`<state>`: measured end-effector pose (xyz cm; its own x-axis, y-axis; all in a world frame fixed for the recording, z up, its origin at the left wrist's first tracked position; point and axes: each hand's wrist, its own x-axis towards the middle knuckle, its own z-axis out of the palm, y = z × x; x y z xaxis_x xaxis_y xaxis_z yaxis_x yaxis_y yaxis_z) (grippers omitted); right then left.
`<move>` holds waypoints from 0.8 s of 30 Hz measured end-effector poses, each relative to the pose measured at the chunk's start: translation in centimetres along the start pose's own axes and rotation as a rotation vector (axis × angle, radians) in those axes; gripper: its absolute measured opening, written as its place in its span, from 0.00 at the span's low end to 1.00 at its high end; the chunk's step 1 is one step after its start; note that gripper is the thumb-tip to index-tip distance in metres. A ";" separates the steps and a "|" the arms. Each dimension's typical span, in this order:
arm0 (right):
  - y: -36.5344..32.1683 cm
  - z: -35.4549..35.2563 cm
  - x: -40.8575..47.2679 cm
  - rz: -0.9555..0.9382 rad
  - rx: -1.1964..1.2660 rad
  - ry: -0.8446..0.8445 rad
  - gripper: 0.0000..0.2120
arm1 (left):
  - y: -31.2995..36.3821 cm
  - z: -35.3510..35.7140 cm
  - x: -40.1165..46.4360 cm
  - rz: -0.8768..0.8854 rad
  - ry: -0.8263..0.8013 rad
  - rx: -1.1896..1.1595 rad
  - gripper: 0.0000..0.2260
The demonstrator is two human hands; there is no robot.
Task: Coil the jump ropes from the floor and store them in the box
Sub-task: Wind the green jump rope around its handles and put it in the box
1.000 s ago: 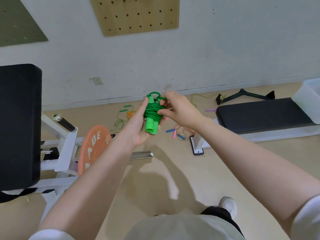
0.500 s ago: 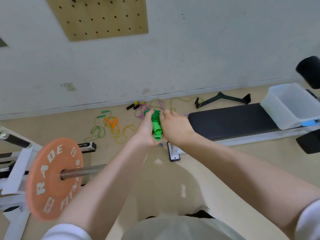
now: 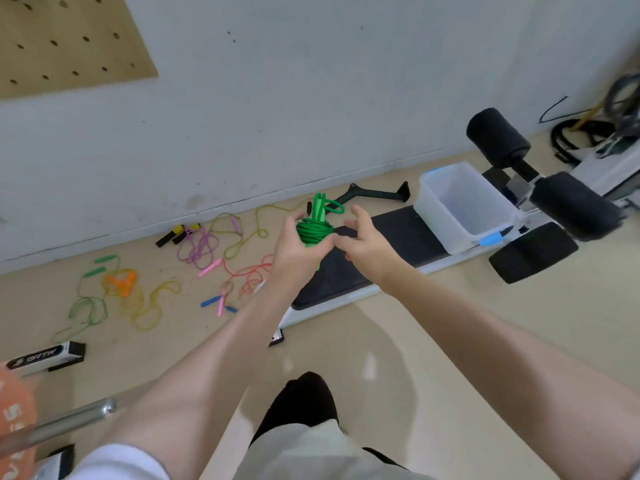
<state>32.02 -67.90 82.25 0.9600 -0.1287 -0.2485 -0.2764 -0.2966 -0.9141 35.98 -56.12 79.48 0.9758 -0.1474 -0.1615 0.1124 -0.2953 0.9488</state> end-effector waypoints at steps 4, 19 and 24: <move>1.4 -4.2 3.7 0.135 0.319 -0.011 0.27 | 1.5 4.5 4.0 0.132 -0.122 0.226 0.36; 8.7 -25.4 22.9 0.265 0.134 0.261 0.26 | 7.9 21.0 25.2 0.246 -0.598 0.510 0.27; 15.3 -30.7 26.8 0.478 0.031 0.397 0.32 | 7.6 25.3 29.4 0.103 -0.633 0.588 0.19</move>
<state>52.11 -104.90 71.40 0.6392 -0.5846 -0.4996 -0.6644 -0.0927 -0.7416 60.76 -86.60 75.10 0.6685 -0.6457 -0.3690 -0.2563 -0.6657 0.7008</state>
